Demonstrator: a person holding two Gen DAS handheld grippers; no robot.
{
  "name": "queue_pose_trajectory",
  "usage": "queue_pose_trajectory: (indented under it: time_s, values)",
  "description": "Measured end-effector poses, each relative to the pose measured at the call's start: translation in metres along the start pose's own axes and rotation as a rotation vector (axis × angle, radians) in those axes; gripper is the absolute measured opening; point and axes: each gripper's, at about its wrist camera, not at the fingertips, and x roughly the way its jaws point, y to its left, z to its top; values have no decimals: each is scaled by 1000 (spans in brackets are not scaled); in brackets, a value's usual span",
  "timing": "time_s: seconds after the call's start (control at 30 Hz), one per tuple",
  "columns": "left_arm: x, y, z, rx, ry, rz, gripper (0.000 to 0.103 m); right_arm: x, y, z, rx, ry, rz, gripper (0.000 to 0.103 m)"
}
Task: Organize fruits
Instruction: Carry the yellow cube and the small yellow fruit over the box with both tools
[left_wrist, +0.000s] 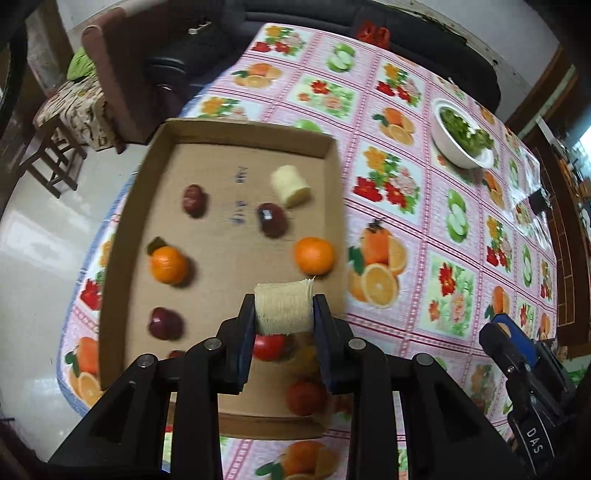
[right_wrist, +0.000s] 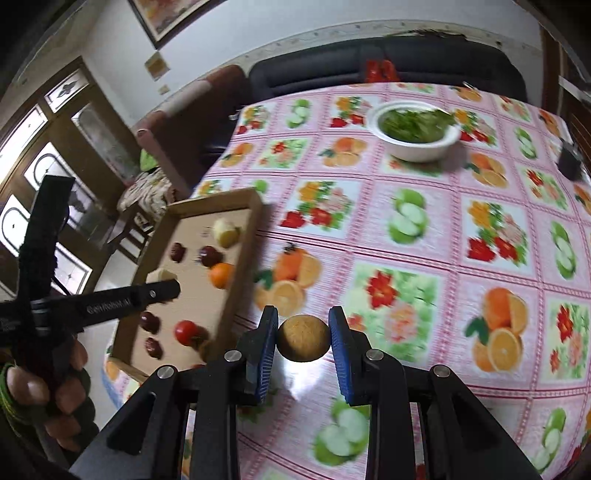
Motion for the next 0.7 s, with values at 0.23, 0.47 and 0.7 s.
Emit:
queue_pose_trajectory:
  time_s: [0.23, 0.47, 0.7]
  values:
    - [-7, 27, 4, -27, -25, 40, 27, 6, 32, 7, -41, 0, 33, 29]
    - [-12, 48, 4, -43, -41, 68, 27, 13, 54, 16, -63, 0, 59, 29]
    - [-7, 62, 2, -63, -31, 82, 27, 22, 68, 21, -77, 13, 70, 29]
